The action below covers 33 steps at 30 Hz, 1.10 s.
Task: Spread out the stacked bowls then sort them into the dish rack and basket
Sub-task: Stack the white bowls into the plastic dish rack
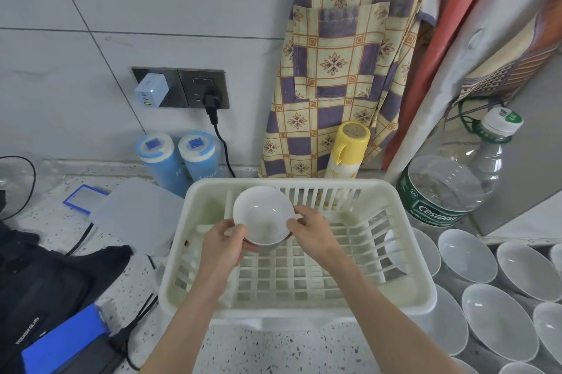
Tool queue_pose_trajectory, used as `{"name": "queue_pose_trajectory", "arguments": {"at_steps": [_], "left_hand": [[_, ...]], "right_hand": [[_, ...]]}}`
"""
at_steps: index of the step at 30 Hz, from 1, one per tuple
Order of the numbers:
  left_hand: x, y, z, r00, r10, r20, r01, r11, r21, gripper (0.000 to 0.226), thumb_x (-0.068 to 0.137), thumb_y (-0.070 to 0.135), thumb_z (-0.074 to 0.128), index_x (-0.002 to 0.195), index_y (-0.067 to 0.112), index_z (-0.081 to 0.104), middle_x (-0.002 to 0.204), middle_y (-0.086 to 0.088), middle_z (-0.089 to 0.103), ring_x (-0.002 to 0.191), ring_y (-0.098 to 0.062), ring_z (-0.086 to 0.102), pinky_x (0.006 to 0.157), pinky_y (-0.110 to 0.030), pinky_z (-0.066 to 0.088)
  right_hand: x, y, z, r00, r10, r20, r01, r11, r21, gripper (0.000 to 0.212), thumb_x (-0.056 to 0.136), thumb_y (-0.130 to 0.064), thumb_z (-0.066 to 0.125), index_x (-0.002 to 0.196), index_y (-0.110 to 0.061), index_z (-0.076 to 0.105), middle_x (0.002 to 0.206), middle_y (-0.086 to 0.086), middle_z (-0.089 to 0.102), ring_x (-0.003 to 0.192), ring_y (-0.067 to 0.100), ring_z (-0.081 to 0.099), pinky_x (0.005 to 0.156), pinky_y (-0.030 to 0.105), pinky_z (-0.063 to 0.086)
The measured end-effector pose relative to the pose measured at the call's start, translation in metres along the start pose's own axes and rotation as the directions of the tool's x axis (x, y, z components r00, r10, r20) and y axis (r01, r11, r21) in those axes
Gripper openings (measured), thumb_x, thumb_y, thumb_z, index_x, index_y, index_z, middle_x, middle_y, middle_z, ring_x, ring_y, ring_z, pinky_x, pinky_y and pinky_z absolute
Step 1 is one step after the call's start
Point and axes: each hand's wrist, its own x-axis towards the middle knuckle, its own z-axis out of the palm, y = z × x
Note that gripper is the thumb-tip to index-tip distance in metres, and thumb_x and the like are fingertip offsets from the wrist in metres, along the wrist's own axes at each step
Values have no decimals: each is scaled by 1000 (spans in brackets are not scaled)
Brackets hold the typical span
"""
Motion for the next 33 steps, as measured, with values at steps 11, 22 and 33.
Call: {"name": "queue_pose_trajectory", "arguments": {"at_steps": [11, 22, 33], "left_hand": [[9, -19, 1, 967, 248, -58, -222, 932, 286, 46, 92, 20, 60, 136, 33, 51, 58, 7, 72, 58, 4, 68, 52, -1, 40], [10, -23, 2, 987, 162, 22, -153, 864, 480, 58, 93, 33, 53, 149, 35, 41, 79, 10, 72, 56, -1, 68, 69, -27, 53], [18, -36, 1, 992, 99, 83, -129, 764, 632, 67, 89, 46, 51, 150, 34, 28, 75, 9, 70, 75, -9, 69, 72, -32, 53]], "right_hand": [[7, 5, 11, 997, 26, -67, -34, 992, -124, 29, 89, -11, 46, 112, -12, 63, 81, 13, 71, 45, 10, 43, 42, 19, 34], [9, 19, 18, 1000, -5, -24, 0, 978, -209, 33, 89, -10, 41, 110, -18, 66, 84, 16, 71, 63, 23, 56, 53, 27, 40], [11, 26, 23, 998, -57, -24, 47, 951, -305, 20, 95, -14, 39, 96, -13, 59, 64, 3, 49, 57, 18, 41, 55, 30, 34]]}}
